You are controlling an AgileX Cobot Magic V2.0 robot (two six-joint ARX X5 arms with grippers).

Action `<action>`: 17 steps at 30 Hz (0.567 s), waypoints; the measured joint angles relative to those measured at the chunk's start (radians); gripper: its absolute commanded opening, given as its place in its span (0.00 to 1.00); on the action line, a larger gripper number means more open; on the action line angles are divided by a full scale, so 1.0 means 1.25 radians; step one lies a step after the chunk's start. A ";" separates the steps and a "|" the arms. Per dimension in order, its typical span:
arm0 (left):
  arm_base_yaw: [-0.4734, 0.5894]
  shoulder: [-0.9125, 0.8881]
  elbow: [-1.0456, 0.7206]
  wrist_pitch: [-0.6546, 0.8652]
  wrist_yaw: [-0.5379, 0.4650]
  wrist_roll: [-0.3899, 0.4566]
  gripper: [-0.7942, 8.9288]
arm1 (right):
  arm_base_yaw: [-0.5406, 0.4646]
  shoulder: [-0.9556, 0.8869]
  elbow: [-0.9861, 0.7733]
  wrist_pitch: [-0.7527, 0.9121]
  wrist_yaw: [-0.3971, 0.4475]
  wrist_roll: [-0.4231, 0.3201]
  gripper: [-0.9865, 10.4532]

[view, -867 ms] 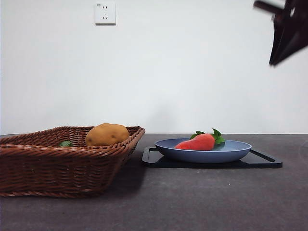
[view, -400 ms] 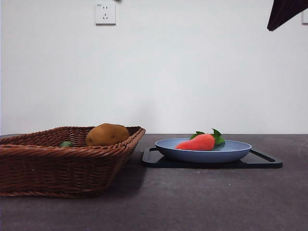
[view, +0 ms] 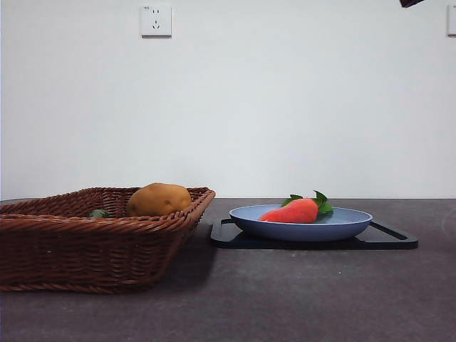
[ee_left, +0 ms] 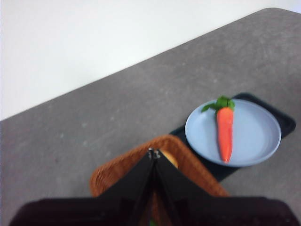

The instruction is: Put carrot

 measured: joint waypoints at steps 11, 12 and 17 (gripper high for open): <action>0.001 -0.199 -0.236 0.027 0.017 -0.050 0.09 | 0.006 -0.147 -0.266 0.248 0.000 -0.012 0.09; 0.001 -0.201 -0.242 0.028 0.021 -0.052 0.09 | 0.005 -0.145 -0.270 0.243 0.000 -0.011 0.09; 0.001 -0.175 -0.243 0.026 0.021 -0.082 0.09 | 0.005 -0.112 -0.272 0.240 0.000 0.008 0.09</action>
